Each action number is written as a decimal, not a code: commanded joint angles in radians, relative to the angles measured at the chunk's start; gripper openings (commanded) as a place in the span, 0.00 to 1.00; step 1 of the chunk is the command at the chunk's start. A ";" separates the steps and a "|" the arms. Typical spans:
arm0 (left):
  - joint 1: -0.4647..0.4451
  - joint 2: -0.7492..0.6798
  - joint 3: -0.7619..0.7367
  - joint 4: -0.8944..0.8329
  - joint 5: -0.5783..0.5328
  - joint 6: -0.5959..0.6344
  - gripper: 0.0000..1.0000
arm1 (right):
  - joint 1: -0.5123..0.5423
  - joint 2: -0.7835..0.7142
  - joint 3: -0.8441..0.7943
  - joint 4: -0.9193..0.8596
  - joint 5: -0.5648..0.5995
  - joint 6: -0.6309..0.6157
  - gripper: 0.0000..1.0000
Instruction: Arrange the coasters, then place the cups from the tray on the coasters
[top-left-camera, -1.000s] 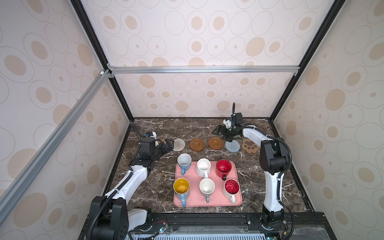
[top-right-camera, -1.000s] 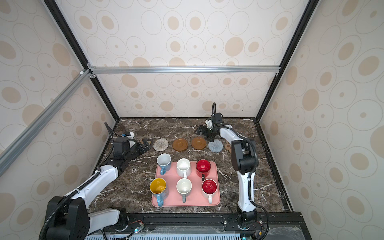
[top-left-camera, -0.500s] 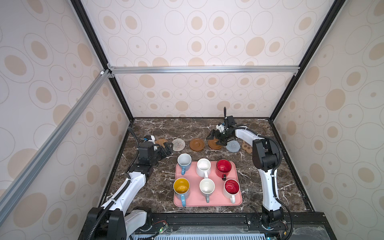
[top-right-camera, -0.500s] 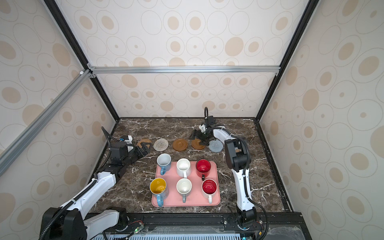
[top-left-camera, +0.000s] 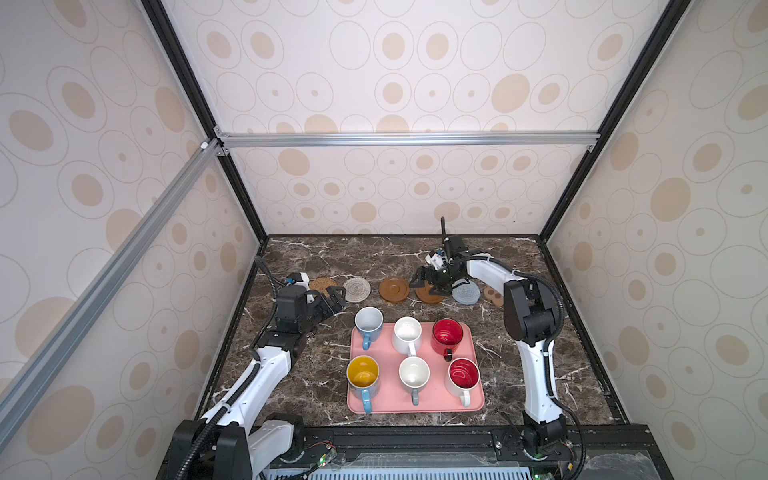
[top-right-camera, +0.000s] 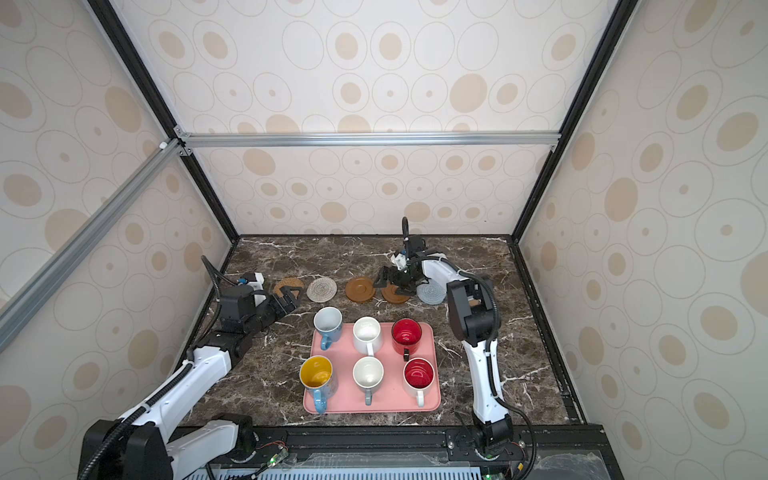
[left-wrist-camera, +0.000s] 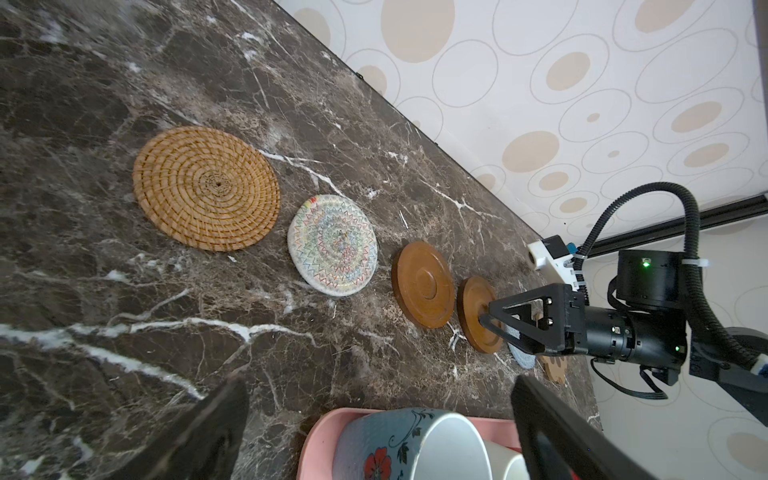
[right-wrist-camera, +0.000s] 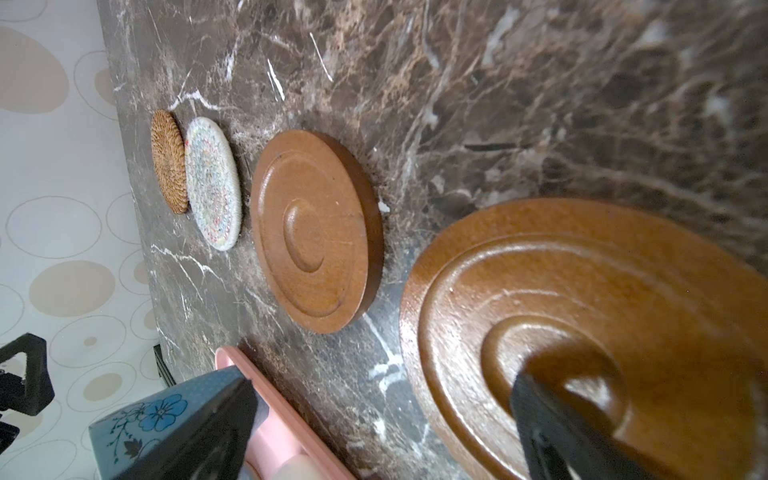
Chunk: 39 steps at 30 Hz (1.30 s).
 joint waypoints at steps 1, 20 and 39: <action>0.007 -0.024 0.000 -0.004 -0.019 -0.013 1.00 | 0.008 -0.001 -0.018 -0.108 0.051 -0.014 1.00; 0.007 -0.054 0.025 -0.012 -0.053 0.006 1.00 | -0.009 -0.248 0.062 -0.103 0.203 -0.033 1.00; 0.007 0.002 0.116 -0.012 -0.053 0.055 1.00 | -0.011 -0.862 -0.479 -0.301 0.546 -0.190 1.00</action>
